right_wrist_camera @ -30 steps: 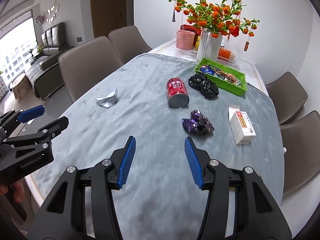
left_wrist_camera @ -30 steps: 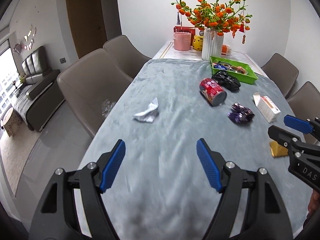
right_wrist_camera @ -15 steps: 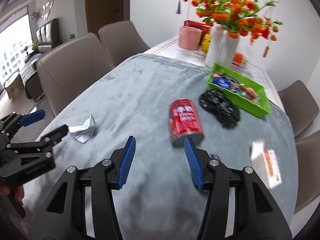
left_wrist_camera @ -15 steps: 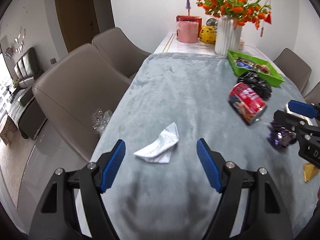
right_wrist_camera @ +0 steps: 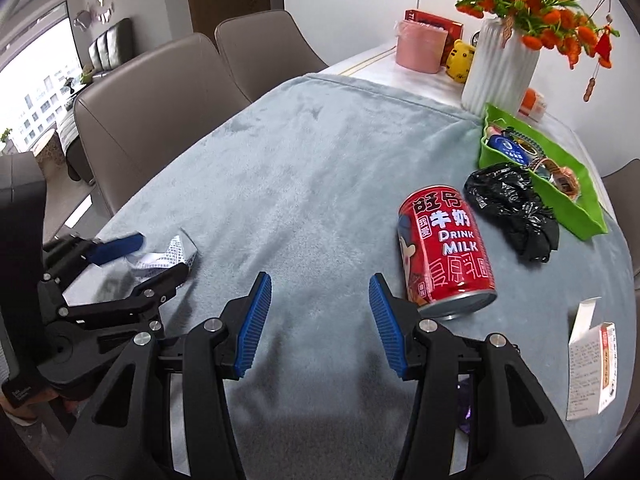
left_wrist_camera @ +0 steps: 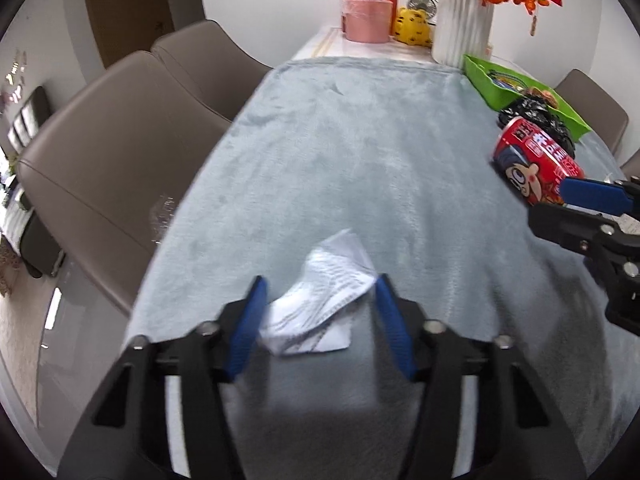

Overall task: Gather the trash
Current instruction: 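Grasp the crumpled white paper with the left tool while the right tool approaches the red can, then close the right tool around the red Drink Milk can and lift it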

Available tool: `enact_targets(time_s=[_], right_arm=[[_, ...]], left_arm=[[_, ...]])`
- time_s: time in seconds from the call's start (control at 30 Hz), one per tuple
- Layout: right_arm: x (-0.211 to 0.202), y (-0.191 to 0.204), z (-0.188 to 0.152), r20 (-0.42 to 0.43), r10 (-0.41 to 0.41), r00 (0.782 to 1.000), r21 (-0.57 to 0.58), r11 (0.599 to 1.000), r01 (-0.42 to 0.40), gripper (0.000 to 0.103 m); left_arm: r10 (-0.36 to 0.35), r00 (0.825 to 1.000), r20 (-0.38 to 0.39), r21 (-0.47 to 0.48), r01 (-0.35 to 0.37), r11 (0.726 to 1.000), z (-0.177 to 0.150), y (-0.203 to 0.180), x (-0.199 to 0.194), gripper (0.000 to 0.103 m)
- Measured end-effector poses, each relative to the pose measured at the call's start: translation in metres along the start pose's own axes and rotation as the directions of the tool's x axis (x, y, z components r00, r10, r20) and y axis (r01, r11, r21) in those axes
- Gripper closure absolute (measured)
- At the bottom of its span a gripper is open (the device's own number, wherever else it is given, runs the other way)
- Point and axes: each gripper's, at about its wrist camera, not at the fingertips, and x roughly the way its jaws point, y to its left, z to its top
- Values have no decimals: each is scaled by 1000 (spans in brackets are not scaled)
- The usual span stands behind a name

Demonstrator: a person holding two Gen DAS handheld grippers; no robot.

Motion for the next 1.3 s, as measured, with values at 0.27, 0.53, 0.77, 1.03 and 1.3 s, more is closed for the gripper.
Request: enact_targets(time_s=[0.27,0.53,0.77,1.03,1.3], right_arm=[[2,-10,-1,1,4,1000,9,1000,-4,54],[-9,-20,-1,19,-13,1000,17,1000,13,54],[-16,-41,7,49,-68,997,29,997,67,45],[2,-67,16,48,-116,992,-2,993,116,37],[40,-83,5,-27,-94,995,12,995,94,36]], left_arm=[[-42,999,2,-15,42,999,6,-8,3,81],[-62,998,33,-5,62,998,14,-16,-13,91],[-102,992,78,4,102,995,29,-35,-23,91],[-122,988,97,-19,125,992,48,-55,-10,91],[-133,988,73,-23,135,991,50,-69,11,91]])
